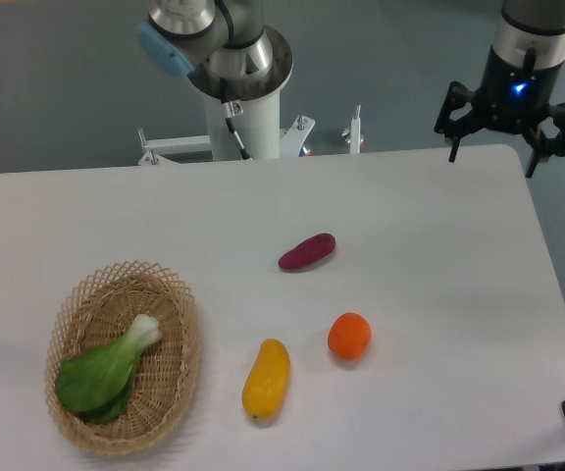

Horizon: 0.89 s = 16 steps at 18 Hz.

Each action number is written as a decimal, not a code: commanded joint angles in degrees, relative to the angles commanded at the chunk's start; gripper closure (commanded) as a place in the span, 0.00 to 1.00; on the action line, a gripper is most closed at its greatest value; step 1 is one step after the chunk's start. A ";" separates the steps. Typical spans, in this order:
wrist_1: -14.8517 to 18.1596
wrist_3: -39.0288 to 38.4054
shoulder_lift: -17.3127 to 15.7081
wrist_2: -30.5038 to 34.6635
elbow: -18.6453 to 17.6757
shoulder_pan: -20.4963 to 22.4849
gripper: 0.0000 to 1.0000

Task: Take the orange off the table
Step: 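Move the open gripper down over the small orange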

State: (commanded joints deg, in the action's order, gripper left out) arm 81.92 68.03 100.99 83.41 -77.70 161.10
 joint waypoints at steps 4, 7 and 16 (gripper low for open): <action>-1.93 0.09 -0.09 0.00 -1.58 -0.09 0.00; -2.20 0.18 0.09 -0.09 -1.58 -1.57 0.00; -9.05 6.24 6.32 1.05 -1.49 -9.75 0.00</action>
State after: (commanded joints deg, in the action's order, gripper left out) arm 72.86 74.26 107.31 84.46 -79.19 151.36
